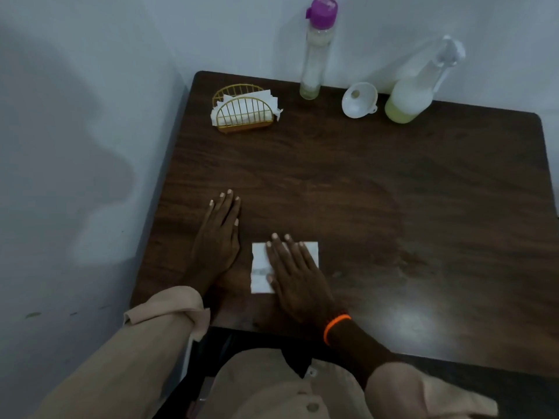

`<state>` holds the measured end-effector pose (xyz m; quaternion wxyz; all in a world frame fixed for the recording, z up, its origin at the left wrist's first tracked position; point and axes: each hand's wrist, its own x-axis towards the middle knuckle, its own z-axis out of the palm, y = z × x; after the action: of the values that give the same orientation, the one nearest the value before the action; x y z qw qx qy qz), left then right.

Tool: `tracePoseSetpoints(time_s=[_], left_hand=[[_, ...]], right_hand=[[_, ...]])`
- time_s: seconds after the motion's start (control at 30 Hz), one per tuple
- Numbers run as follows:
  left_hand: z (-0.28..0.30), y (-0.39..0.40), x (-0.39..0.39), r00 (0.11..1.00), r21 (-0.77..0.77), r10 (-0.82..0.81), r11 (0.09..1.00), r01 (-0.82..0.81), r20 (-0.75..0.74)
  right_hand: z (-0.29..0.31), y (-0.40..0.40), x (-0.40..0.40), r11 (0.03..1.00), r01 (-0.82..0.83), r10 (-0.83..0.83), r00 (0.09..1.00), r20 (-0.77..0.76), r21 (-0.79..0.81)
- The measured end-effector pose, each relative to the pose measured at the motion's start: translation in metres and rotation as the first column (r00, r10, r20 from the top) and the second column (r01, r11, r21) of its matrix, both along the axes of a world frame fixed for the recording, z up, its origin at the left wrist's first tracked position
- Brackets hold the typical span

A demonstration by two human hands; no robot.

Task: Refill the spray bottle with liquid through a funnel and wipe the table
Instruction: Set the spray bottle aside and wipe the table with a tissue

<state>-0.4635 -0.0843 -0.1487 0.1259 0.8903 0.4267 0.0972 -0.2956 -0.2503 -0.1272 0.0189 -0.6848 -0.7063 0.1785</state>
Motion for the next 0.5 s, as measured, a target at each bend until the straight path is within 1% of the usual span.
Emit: tracePoseSetpoints(time_s=[0.07,0.13,0.23,0.33,0.43,0.5], left_hand=[[0.0,0.001,0.0,1.0,0.001,-0.005,1.0,0.005,-0.02],[0.0,0.001,-0.002,0.999,-0.002,-0.014,1.0,0.014,-0.04],[0.001,-0.007,-0.006,0.997,0.009,-0.006,1.0,0.007,-0.079],[0.003,-0.024,-0.014,0.996,0.019,0.011,1.0,-0.01,-0.09],[0.004,-0.038,-0.021,0.996,0.013,0.027,1.0,-0.026,-0.082],[0.004,-0.042,-0.022,0.996,0.01,0.03,1.0,-0.029,-0.081]], right_hand=[[0.002,-0.024,0.013,1.0,0.009,-0.009,1.0,-0.002,-0.006],[0.0,-0.043,0.043,0.997,0.066,-0.066,0.998,0.017,-0.026],[-0.004,-0.064,0.102,0.971,0.235,-0.23,0.969,0.088,-0.054],[-0.001,-0.069,0.144,0.924,0.376,-0.368,0.924,0.104,-0.07],[-0.002,-0.055,0.141,0.906,0.42,-0.411,0.903,0.122,-0.051],[-0.003,-0.04,0.118,0.921,0.388,-0.382,0.917,0.116,-0.039]])
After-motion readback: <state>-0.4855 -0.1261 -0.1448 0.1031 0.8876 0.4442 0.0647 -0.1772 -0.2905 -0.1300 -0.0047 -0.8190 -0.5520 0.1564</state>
